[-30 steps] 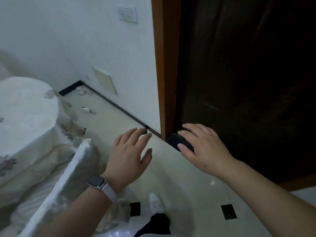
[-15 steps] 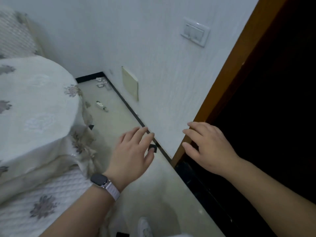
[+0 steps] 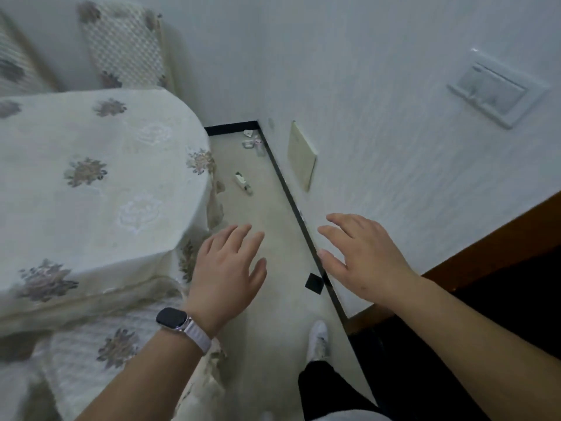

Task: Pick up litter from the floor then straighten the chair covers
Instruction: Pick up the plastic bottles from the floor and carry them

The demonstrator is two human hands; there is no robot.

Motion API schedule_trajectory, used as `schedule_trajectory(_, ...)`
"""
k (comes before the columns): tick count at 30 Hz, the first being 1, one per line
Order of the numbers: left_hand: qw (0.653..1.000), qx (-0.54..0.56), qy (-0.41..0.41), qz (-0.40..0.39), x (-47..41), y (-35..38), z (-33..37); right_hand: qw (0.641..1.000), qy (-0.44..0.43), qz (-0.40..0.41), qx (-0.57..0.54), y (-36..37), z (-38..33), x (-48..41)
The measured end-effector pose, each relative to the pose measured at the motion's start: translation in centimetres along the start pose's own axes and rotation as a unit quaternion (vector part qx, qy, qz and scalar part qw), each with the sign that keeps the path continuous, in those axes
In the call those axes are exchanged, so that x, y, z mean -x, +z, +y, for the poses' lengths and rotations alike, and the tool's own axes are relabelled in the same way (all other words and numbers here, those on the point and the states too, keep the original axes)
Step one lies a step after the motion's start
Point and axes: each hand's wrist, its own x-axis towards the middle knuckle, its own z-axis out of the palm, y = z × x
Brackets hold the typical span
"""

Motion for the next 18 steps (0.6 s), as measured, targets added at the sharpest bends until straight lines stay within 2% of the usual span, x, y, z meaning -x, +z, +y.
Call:
schedule_trajectory(7, 0.998, -0.039, -0.053, -0.025, -10.3, 2.1, -0.6, 0.999, -0.017, -0.024, -0.035, 2.5, 8.3, -11.0)
schedule_trajectory(12, 0.997, -0.056, -0.048, 0.02, -19.2, 3.0, 0.1, 0.997, -0.006, 0.022, -0.072, 2.6, 14.2, -19.4)
schedule_trajectory(18, 0.995, -0.067, -0.069, 0.024, -25.8, 3.9, -0.7, 0.996, -0.021, 0.022, -0.087, 3.7, 17.4, -27.3)
